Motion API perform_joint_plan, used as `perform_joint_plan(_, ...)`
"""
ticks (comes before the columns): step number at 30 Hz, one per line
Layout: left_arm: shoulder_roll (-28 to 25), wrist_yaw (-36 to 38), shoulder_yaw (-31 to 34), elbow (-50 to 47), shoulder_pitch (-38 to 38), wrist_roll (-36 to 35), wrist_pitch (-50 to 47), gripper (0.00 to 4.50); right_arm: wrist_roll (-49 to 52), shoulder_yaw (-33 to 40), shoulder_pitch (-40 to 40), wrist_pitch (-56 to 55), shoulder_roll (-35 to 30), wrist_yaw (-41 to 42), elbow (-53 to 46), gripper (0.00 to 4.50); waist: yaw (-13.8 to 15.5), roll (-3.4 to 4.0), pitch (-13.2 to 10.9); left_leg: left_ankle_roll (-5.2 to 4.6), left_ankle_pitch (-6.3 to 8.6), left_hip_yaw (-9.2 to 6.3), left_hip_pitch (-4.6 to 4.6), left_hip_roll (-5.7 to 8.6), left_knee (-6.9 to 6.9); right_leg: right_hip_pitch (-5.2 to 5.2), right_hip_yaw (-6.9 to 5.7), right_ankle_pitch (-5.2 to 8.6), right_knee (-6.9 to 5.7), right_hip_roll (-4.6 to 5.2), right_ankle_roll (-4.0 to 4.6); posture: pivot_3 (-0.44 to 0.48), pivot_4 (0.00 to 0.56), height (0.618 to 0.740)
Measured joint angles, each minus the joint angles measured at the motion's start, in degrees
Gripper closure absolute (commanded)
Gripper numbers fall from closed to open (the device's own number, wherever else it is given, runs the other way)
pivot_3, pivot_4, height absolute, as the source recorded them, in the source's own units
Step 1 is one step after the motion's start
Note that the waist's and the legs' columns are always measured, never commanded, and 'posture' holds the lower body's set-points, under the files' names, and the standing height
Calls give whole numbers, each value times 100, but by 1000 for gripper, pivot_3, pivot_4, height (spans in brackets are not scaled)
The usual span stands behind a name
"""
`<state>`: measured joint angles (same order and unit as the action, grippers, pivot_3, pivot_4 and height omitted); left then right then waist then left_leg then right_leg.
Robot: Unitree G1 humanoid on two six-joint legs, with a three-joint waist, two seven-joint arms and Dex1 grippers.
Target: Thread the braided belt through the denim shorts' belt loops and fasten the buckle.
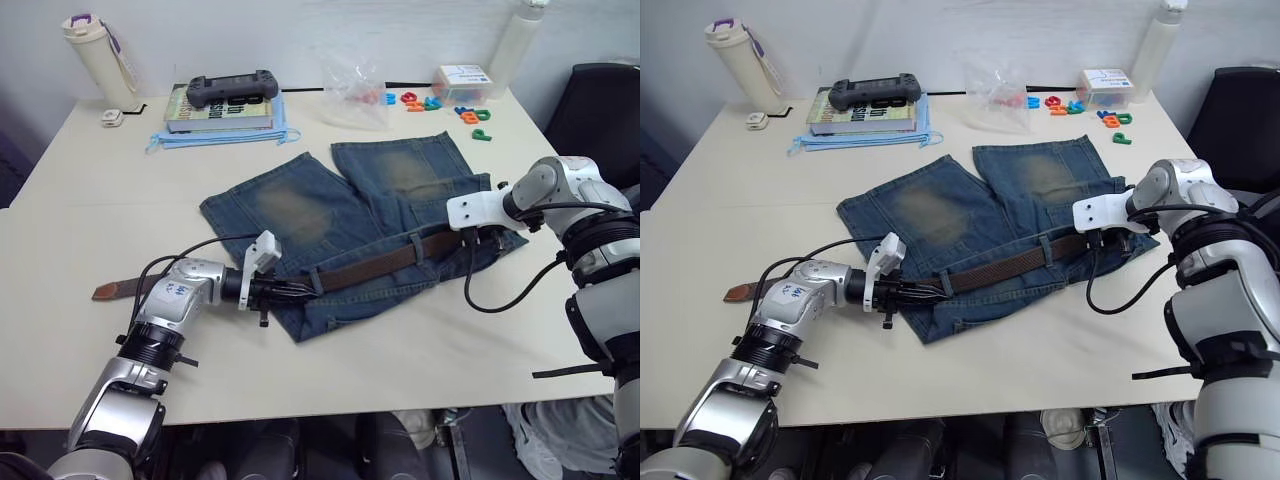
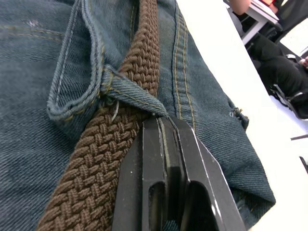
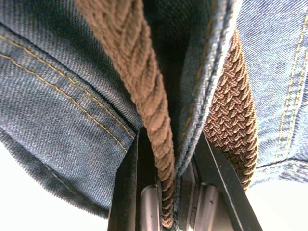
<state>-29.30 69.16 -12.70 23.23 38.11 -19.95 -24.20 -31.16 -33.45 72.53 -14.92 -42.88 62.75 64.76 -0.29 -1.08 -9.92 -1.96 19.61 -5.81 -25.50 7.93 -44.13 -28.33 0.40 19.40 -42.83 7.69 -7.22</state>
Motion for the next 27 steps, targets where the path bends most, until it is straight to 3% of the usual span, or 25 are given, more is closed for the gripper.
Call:
perform_joint_plan(4, -16, -105, 72, 852, 513, 423, 891, 4500, -6, 259, -229, 202, 42, -660, -423, 4473, -57, 0, -1, 13, -9, 11, -23, -1, -6, -36, 9, 1, -31, 5, 4, 0, 150, 659)
perform_joint_plan(7, -78, -302, 116, 1598, 959, 815, 1837, 4500, 23, 562, -499, 499, 30, -1124, -1086, 4473, -120, 1, -1, 22, -15, 8, -116, 0, -47, -128, 7, 5, -85, 9, 16, 0, 150, 659)
perform_joint_plan(10, -222, -570, 114, 2435, 1427, 1307, 2921, 4500, 32, 943, -1024, 1005, -60, -1491, -2151, 4473, -143, 2, -1, 31, -13, 3, -192, 0, -93, -203, 5, 7, -123, 5, 23, 0, 150, 659)
perform_joint_plan(16, -672, -1606, 107, 3527, 1799, 2267, 4810, 4500, 52, 1821, -2267, 2375, -81, -2189, -4369, 4473, -109, 1, -1, 29, -13, -3, -208, 7, -100, -217, 4, 5, -126, 8, 26, 0, 150, 659)
perform_joint_plan(21, -941, -2215, 483, 3301, 1653, 2406, 6292, 4500, -175, 2528, -3720, 2922, -89, -2825, -6677, 4473, -72, 1, -1, 22, -10, -8, -221, 10, -102, -223, -1, 4, -117, 9, 24, 0, 150, 659)
perform_joint_plan(25, -917, -2158, 849, 2655, 1179, 1943, 6400, 4500, -347, 2834, -4760, 3410, 115, -2976, -7949, 4473, -80, -2, 2, 16, -10, -5, -219, 13, -108, -220, 1, 2, -121, 13, 19, 0, 150, 659)
perform_joint_plan(27, -891, -1746, 985, 1818, 643, 1404, 5954, 4500, -382, 2948, -5327, 3568, 122, -2927, -8501, 4473, -91, -1, 5, 13, -11, -6, -214, 14, -106, -216, 2, 1, -124, 15, 18, 0, 150, 659)
